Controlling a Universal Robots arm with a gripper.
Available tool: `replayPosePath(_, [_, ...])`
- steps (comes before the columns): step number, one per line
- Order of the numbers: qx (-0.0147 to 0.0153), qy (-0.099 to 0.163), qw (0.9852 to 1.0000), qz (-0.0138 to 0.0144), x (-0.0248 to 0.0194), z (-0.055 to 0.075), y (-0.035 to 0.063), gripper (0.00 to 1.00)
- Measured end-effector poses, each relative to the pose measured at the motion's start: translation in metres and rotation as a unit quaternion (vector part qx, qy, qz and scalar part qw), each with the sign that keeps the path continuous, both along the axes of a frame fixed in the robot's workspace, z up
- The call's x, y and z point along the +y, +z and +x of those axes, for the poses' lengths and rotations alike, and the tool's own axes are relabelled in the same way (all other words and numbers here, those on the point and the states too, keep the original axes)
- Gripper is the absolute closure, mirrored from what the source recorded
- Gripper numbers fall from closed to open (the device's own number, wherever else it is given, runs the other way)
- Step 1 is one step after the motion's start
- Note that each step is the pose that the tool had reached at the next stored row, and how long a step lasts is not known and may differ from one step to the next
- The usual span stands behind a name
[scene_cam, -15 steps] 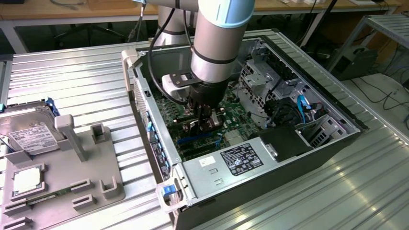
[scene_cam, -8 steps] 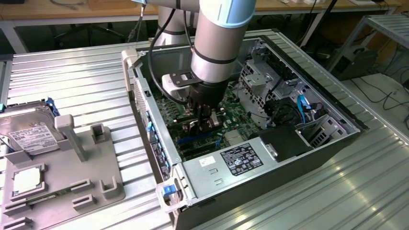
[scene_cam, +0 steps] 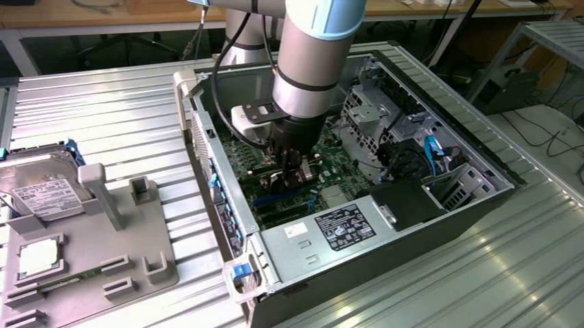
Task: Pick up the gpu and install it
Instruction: 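Insert the gpu into the slot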
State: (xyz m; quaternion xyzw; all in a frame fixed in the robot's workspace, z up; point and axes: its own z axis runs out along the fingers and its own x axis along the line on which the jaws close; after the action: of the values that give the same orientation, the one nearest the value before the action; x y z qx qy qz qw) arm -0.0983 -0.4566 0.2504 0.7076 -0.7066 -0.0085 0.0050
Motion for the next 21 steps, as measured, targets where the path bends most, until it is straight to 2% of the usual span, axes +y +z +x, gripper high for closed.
replayPosePath(21, [0.0000, 0.000, 1.0000, 0.0001, 0.0009, 0.0000, -0.0032, 0.72])
